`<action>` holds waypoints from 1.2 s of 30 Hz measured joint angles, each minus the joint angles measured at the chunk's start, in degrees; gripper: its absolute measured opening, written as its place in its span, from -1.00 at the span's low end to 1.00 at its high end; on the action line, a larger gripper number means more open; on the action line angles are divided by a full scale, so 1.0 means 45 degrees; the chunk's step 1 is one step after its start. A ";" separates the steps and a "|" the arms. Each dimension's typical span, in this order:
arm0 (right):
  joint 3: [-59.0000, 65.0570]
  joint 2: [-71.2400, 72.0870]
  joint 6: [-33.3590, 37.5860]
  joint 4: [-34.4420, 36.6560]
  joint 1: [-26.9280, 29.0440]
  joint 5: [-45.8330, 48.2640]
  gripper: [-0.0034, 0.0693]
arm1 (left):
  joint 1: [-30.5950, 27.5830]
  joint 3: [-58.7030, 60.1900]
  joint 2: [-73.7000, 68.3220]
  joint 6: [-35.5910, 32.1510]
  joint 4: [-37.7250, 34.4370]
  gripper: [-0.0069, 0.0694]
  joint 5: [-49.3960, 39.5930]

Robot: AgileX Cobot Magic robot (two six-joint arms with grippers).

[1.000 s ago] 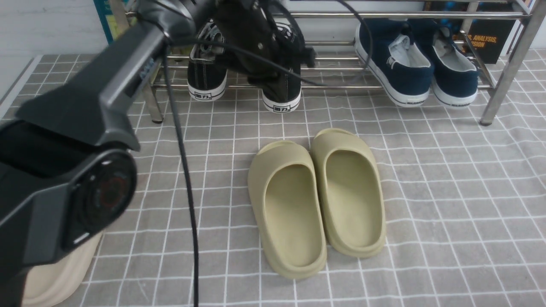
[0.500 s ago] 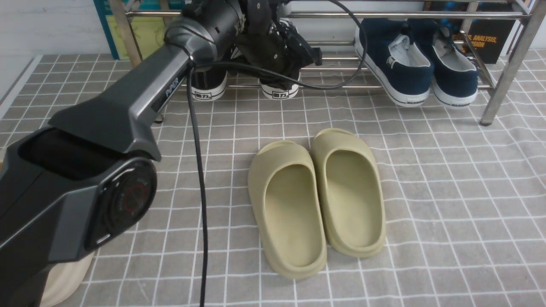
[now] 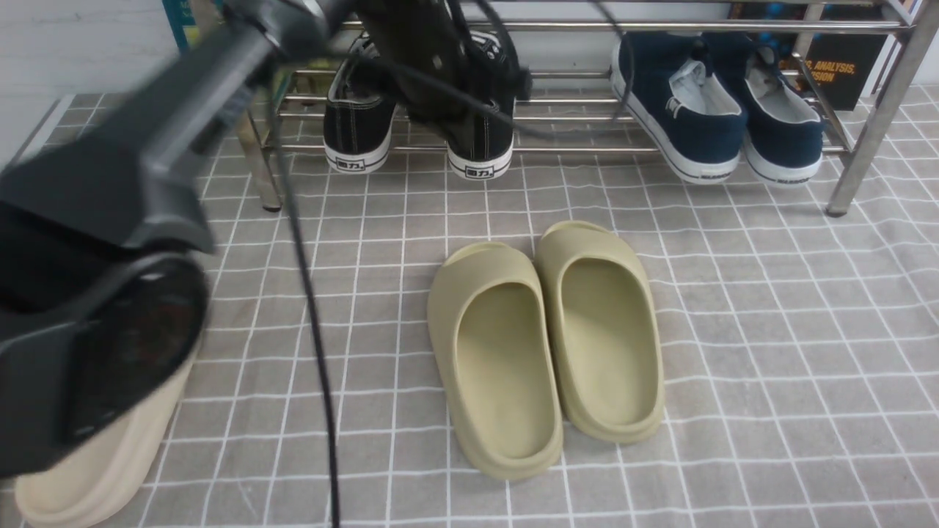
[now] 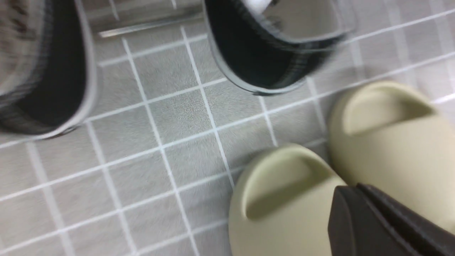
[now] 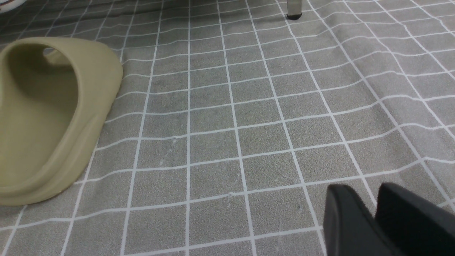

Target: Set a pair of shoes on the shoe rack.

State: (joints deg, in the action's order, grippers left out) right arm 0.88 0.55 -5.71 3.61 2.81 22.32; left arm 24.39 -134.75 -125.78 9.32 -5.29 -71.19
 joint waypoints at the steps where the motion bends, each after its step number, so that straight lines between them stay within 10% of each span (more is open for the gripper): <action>1: 0.0000 0.0000 0.0000 0.0000 0.0000 0.0000 -0.43 | 0.0000 0.0377 0.0560 0.0000 0.0039 -0.85 -0.0010; 9: 0.0000 0.0000 0.0000 0.0000 0.0000 0.0000 -0.40 | -0.0126 0.6439 0.6206 0.0000 0.0639 -0.85 0.0131; 19: 0.0000 0.0000 0.0000 0.0000 0.0000 0.0000 -0.35 | -0.0140 1.7900 1.4822 0.1232 0.0724 -0.85 0.8634; 36: 0.0000 0.0000 0.0000 0.0000 0.0000 0.0000 -0.28 | -0.0140 2.4067 1.8976 0.1384 0.0735 -0.85 1.0931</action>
State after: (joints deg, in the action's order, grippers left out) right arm 0.88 0.55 -5.71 3.61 2.81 22.32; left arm 23.76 -26.45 -40.39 15.55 -1.98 -22.00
